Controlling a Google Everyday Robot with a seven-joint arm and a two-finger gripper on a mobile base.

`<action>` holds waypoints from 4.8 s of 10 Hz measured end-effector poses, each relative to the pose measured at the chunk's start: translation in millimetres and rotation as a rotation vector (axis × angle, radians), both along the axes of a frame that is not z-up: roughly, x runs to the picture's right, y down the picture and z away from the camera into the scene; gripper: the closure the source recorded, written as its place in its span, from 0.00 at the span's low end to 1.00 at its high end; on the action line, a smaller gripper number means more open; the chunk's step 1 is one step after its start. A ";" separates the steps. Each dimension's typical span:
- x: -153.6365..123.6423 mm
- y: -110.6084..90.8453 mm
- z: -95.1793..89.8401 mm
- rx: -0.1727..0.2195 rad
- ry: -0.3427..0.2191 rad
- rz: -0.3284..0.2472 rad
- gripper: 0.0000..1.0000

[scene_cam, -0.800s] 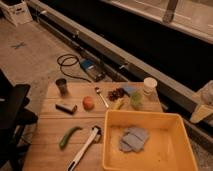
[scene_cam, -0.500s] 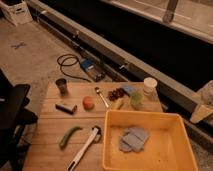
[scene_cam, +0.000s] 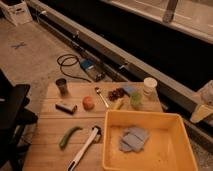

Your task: Place towel in plastic cup

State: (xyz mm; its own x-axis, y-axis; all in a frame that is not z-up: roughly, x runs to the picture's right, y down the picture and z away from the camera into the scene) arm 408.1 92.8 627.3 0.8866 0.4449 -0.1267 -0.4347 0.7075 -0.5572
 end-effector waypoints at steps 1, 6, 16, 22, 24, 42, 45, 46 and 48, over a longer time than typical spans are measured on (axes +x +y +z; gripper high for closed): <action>0.1 0.1 0.0 0.000 0.000 0.000 0.23; 0.1 0.2 0.1 0.000 0.000 0.000 0.23; -46.8 8.8 -2.2 -0.007 -0.091 -0.094 0.23; -168.1 57.3 -6.8 -0.048 -0.285 -0.255 0.23; -179.9 66.4 -8.8 -0.059 -0.326 -0.275 0.23; -268.6 123.8 59.7 -0.011 -0.495 -0.381 0.23; -267.4 137.8 78.0 -0.020 -0.489 -0.333 0.23; -264.9 141.9 80.0 -0.026 -0.471 -0.312 0.23; -262.6 143.6 80.5 -0.028 -0.461 -0.299 0.23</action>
